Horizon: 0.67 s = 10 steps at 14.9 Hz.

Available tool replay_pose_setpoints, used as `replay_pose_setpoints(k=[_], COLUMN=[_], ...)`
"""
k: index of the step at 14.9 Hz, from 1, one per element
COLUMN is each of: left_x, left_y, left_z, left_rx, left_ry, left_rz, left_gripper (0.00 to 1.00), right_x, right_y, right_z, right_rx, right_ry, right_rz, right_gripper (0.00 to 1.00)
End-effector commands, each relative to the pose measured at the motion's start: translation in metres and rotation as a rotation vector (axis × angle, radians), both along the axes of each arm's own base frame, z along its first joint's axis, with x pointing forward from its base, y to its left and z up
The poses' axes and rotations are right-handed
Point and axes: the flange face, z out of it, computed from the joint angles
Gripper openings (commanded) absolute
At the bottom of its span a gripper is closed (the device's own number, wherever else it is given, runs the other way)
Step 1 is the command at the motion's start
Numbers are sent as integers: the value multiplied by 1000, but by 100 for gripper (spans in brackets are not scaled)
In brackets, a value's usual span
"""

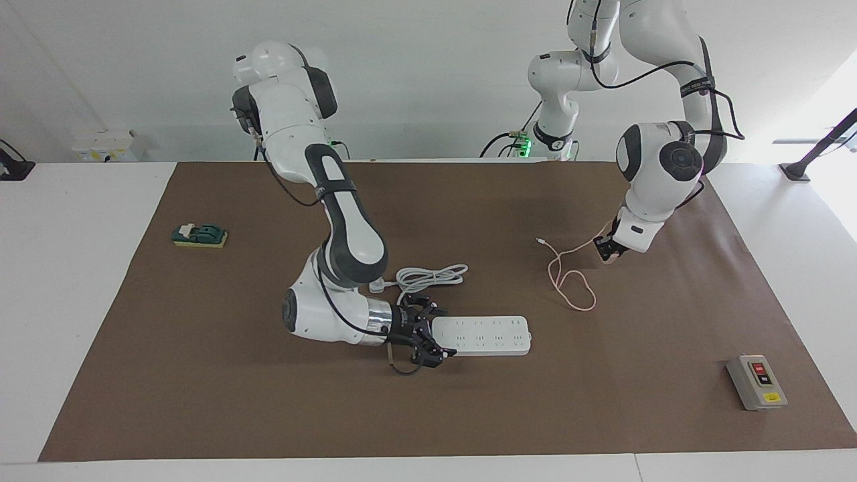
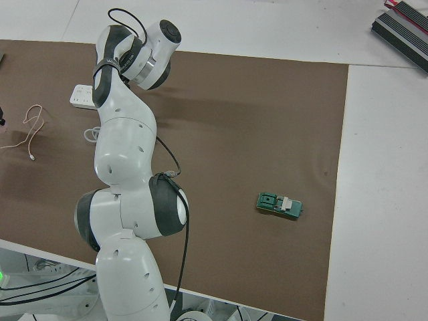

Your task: Unplug charger and place it aside

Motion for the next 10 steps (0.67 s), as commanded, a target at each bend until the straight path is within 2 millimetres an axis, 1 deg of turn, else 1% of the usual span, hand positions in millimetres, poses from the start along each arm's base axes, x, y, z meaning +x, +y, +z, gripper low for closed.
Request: replay_pose_setpoints(k=[1,2,3,5,6,8,10], left_x=[-3,1,4,12,18,26,27], left_y=[7,18,22,44,51,56,55], left_z=[-1,-2,-4,-7,0,12,26], left_rx=[-12,-15,-17,-16,-13,-10,-9], left_ry=[-41,-62,-81,-105,-121,-142,-149], left_rz=[-26,-39,-63,-106,-138,-161,-145], left_gripper=[100,100,100,100,100,100,100], right_x=[-19,-21,-24,-31,-34,-42,-50], right_y=[-18,-26,-32,-42,-52,-69,-98], right_z=[30,38,46,64,72,92,110], right_rx=[-107,-150,-185,-278,-319,-362,-387], right_ry=[-3,-10,-16,-55,-81,-136,-181], right_rz=[52,76,105,183,236,357,470], right_gripper=[100,100,100,100,100,100,100])
